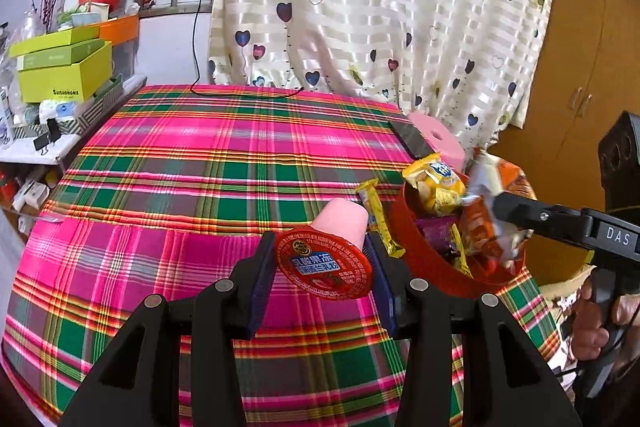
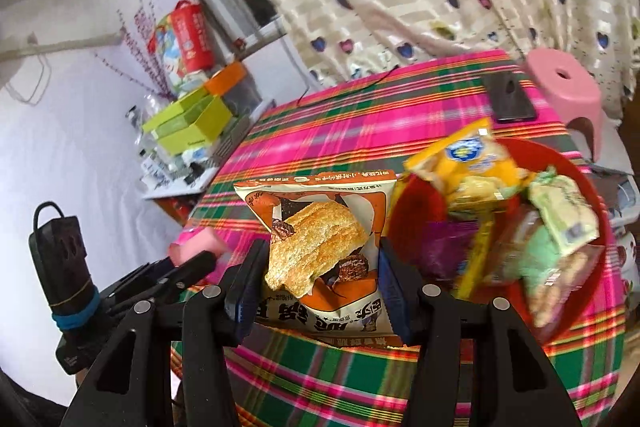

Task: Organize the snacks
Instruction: 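Carry the pink cup with left tool while right tool carries the bread packet over the red basket, then open right tool to drop the bread packet while left tool lowers the cup into the basket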

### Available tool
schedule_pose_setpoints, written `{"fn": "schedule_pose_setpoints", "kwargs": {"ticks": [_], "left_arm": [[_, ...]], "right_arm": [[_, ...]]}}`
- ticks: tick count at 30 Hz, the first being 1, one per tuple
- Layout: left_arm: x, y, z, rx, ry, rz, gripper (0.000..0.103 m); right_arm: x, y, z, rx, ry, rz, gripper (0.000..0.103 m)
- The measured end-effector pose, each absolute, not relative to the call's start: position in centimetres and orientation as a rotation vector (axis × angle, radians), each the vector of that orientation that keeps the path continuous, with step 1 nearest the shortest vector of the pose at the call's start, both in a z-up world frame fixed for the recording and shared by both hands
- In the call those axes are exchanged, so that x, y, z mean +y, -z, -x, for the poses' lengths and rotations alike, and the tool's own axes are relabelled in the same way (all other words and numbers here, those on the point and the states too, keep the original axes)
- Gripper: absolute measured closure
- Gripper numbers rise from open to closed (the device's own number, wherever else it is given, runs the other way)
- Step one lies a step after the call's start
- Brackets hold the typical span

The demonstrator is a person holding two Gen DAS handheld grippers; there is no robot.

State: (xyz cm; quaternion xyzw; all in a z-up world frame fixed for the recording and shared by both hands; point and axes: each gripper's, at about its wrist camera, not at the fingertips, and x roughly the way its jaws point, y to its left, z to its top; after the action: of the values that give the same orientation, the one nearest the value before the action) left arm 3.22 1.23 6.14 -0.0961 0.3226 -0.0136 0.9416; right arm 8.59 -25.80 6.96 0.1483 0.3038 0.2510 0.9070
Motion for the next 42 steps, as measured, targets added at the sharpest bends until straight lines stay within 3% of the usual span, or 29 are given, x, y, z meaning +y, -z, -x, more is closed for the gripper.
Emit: {"fn": "schedule_pose_setpoints", "kwargs": {"ticks": [20,38,42], "left_arm": [[-0.8,-6.6,-5.7,0.668,0.06,0.182,0.058],[-4.4,-5.2,-8.5,0.73,0.143,0.145,0.058],[-4.5,-5.1,-8.8,0.738,0.149,0.145,0.058]], "right_arm": [[-34.7,-3.7,-8.8,0.639,-0.316,-0.386,0.051],[-28.1,-1.5,-10.1,0.615,-0.23,0.133,0.05],[-27.3,-1.2,-10.0,0.626,-0.265,0.195,0.045]]}}
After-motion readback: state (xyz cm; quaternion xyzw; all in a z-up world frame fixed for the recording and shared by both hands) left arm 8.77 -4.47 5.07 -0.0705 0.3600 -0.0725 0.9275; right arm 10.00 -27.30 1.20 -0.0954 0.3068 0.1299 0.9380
